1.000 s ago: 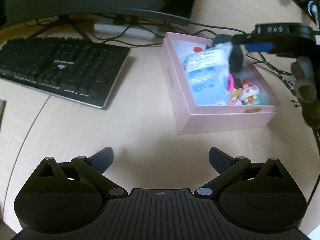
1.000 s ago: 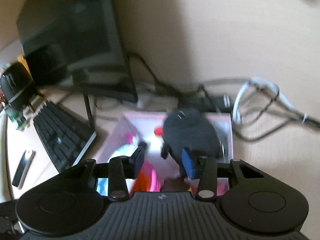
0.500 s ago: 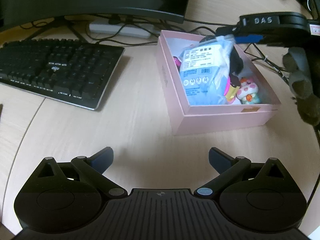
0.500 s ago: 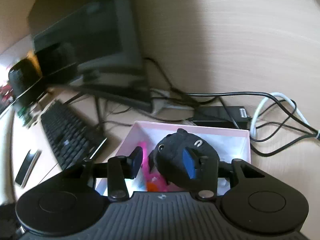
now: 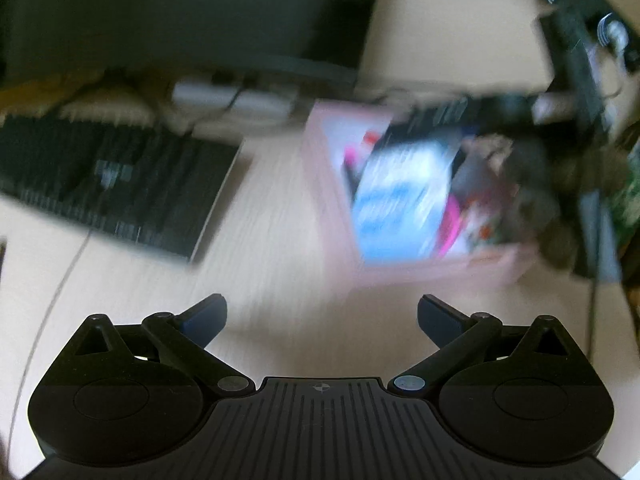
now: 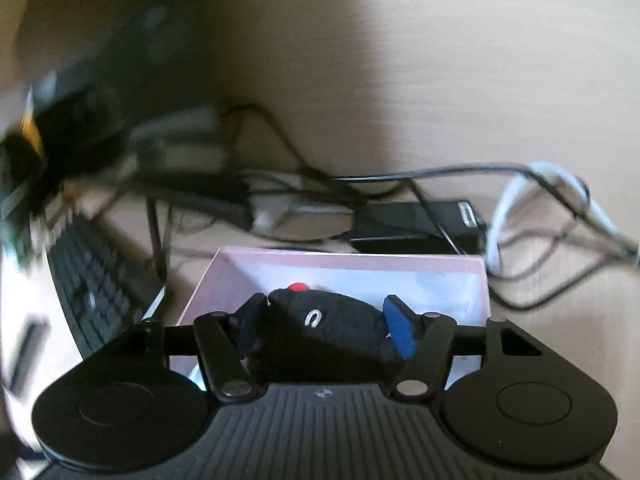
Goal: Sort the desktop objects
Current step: 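Lower the black plush toy into the pink box and open the right gripper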
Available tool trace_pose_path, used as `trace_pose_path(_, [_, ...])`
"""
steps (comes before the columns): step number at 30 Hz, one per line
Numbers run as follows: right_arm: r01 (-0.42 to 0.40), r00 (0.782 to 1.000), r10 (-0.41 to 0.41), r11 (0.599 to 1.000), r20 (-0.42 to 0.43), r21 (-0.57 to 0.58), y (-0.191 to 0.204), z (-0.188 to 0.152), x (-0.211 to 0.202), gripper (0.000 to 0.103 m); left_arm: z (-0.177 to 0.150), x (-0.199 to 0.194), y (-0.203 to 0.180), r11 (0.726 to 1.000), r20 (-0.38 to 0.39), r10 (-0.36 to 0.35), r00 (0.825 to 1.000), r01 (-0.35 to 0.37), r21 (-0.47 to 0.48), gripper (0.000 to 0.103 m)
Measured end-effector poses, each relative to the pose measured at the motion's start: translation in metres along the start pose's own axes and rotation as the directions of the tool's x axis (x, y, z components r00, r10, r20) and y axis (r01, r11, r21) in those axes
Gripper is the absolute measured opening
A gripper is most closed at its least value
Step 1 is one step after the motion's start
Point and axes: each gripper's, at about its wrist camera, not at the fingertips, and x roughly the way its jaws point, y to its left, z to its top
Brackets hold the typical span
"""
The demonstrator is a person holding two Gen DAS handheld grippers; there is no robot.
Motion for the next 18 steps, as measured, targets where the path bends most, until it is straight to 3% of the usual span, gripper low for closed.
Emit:
trace_pose_path(2, [0.066, 0.998, -0.064, 0.992, 0.02, -0.109, 0.011, -0.001, -0.005, 0.055, 0.011, -0.002, -0.009, 0.999, 0.041, 0.005, 0.999, -0.007, 0.043, 0.103])
trace_pose_path(3, [0.131, 0.991, -0.123, 0.978, 0.055, -0.165, 0.017, -0.001, -0.007, 0.046, 0.015, -0.001, -0.014, 0.998, 0.045, 0.015, 0.999, -0.017, 0.061, 0.103])
trace_pose_path(5, [0.239, 0.97, -0.222, 0.944, 0.099, -0.226, 0.02, -0.004, -0.008, 0.044, 0.02, 0.005, -0.024, 0.996, 0.04, 0.022, 0.999, -0.025, 0.083, 0.103])
trace_pose_path(8, [0.119, 0.993, -0.116, 0.986, 0.029, -0.12, -0.001, -0.004, -0.008, 0.047, 0.022, 0.01, -0.035, 0.995, 0.036, 0.009, 0.999, -0.013, 0.103, 0.103])
trace_pose_path(11, [0.122, 0.99, -0.117, 0.99, 0.082, -0.068, -0.011, -0.011, -0.038, 0.055, 0.025, 0.01, -0.046, 0.994, 0.082, -0.038, 0.996, 0.029, 0.106, 0.103])
trace_pose_path(14, [0.108, 0.983, -0.11, 0.994, 0.145, 0.019, -0.029, -0.021, -0.077, 0.07, 0.034, 0.016, -0.068, 0.982, 0.107, -0.109, 0.988, 0.091, 0.163, 0.103])
trace_pose_path(18, [0.111, 0.974, -0.131, 0.987, 0.187, 0.114, -0.056, -0.039, -0.135, 0.078, 0.045, 0.048, -0.099, 0.969, 0.042, -0.162, 0.986, 0.151, 0.195, 0.103])
